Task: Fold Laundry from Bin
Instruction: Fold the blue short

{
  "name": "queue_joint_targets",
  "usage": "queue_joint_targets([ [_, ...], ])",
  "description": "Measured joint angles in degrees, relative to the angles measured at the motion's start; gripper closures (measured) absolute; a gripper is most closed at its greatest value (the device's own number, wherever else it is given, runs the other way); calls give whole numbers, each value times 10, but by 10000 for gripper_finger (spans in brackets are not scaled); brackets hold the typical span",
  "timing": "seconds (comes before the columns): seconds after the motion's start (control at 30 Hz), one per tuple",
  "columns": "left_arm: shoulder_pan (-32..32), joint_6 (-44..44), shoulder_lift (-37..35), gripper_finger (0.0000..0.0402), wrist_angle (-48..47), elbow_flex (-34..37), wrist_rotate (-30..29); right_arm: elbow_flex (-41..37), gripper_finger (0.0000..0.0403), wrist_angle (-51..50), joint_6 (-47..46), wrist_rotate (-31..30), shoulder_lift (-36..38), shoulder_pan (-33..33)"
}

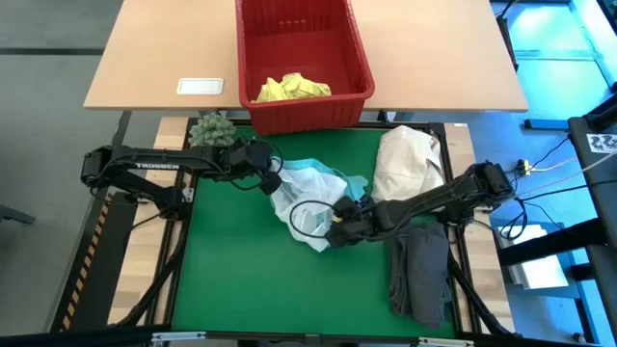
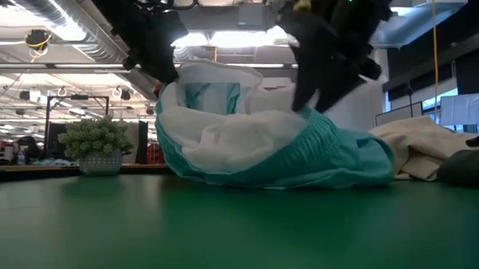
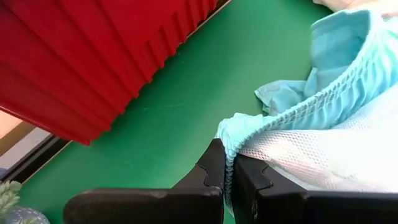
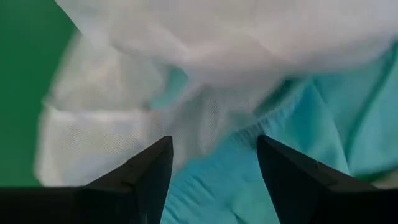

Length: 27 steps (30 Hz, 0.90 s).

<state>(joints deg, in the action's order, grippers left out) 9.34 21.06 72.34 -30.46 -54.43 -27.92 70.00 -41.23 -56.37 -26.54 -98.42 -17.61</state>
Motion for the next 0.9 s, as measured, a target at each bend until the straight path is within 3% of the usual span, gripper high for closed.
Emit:
queue_joint_targets([
  [0.27,0,-7,0,401,-3,0,0,2,169,-86,-60,22,-12,-1],
  [0.4,0,-7,0,401,-3,0,-5,7,188,-122,-61,31,-10,-1],
  [0.53,-2,-20,0,401,0,0,-34,7,251,-127,-2,-14,-11,-1],
  [0.67,-10,-38,-8,401,7,-5,-46,7,373,-129,50,-53,-13,0],
  [0.9,-34,-73,-23,402,-18,-43,-49,31,398,-192,73,-127,-11,9],
])
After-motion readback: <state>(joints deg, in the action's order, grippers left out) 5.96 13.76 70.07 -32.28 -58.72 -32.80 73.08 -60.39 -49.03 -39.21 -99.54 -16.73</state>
